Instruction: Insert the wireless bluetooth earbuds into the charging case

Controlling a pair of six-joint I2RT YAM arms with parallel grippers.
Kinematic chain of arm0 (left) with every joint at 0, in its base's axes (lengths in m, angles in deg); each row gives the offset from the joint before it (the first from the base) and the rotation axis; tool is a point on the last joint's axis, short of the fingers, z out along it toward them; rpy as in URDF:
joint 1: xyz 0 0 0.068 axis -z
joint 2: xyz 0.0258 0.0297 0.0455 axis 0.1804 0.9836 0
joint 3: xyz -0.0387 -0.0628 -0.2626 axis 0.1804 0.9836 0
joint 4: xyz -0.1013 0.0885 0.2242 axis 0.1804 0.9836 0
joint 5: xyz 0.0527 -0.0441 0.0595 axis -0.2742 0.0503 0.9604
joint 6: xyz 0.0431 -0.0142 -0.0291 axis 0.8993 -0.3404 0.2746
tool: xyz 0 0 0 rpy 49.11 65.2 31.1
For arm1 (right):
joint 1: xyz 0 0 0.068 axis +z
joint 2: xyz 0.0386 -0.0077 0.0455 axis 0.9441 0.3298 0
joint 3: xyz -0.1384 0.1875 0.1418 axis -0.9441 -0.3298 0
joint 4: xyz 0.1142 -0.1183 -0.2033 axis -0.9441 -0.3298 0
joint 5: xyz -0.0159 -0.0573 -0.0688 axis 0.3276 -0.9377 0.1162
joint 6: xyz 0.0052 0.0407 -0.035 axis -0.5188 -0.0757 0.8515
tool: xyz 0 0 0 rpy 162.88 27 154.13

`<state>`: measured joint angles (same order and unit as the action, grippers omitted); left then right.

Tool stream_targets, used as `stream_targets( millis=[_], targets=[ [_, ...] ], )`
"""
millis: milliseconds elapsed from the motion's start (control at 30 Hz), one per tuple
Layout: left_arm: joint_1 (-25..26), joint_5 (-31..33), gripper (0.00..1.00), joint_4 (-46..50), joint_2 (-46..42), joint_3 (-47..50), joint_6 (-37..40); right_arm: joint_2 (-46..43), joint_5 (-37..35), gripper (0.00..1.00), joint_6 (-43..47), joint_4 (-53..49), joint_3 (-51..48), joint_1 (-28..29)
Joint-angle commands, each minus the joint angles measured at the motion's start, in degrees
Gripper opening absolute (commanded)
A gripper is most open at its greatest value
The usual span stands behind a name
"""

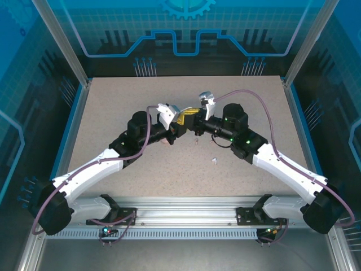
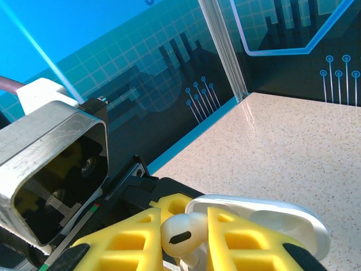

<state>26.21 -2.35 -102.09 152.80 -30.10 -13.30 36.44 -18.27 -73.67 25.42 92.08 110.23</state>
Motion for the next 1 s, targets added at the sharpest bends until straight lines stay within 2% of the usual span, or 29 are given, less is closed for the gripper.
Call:
stream_targets(
  millis=[0, 267, 500, 833, 967],
  targets=[
    [1.3, -3.7, 0.0, -6.1, -1.2, -2.9, 0.9, 1.6, 1.7, 0.2, 0.6, -1.7, 0.6, 0.5],
    [1.6, -3.8, 0.0, -6.1, -1.7, -3.0, 1.0, 0.8, -4.1, 0.19, 1.7, -2.4, -1.5, 0.2],
    [1.8, -3.6, 0.0, -6.2, -2.2, -3.1, 1.0, 1.4, -2.4, 0.21, 2.0, -2.4, -1.8, 0.1],
    [2.0, -3.8, 0.0, -6.3, -2.2, -3.2, 1.0, 1.0, -5.3, 0.21, -0.1, -1.8, -2.1, -0.8],
    [2.2, -4.2, 0.0, -6.4, -2.5, -3.1, 1.1, 1.1, -4.1, 0.21, -0.5, -1.1, -1.8, -1.0]
  ],
)
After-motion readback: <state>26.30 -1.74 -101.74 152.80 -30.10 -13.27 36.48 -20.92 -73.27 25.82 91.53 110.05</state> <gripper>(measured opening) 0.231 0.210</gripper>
